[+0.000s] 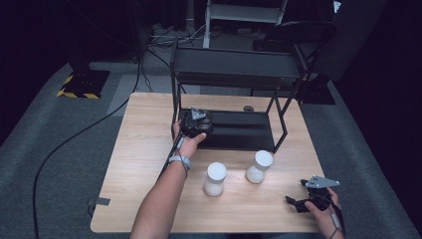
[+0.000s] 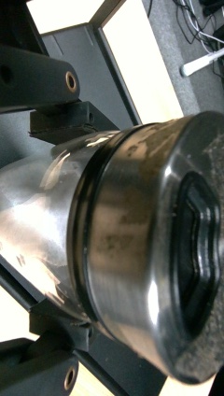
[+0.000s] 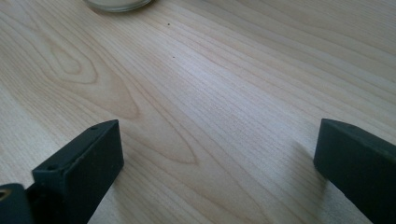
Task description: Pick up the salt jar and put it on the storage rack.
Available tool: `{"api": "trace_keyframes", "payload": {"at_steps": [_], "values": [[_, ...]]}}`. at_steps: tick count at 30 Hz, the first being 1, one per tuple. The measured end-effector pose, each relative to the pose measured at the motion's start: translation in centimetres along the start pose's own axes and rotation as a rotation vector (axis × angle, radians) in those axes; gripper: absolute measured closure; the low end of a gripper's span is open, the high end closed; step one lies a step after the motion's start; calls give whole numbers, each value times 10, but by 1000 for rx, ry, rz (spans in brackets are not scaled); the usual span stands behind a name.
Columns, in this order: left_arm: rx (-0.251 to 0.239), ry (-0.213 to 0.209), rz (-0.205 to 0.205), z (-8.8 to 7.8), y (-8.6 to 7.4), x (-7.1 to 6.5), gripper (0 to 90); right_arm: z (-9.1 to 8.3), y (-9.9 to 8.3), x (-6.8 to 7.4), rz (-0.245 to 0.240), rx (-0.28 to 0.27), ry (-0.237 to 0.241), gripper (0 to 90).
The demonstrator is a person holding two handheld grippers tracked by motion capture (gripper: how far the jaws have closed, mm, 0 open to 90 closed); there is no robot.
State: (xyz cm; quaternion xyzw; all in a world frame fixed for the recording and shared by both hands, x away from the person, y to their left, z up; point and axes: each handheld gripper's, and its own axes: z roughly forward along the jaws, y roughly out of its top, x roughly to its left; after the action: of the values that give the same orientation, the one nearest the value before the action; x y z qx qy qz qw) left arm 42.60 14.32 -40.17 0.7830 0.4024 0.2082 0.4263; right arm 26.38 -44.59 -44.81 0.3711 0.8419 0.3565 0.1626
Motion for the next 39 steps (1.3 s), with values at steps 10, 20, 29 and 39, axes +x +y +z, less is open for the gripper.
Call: {"api": "trace_keyframes", "payload": {"at_steps": [10,20,29,39], "values": [[34,8,9,12,-1,-1,306,0,0,0,0,0,0,13],[35,12,-11,15,-3,2,307,0,0,0,-1,-1,0,13],[39,-3,-29,16,-2,6,304,0,-1,1,-2,-2,2,13],[-64,-12,-72,1,-6,8,160,-1,-1,1,-4,-1,6,13]]}}
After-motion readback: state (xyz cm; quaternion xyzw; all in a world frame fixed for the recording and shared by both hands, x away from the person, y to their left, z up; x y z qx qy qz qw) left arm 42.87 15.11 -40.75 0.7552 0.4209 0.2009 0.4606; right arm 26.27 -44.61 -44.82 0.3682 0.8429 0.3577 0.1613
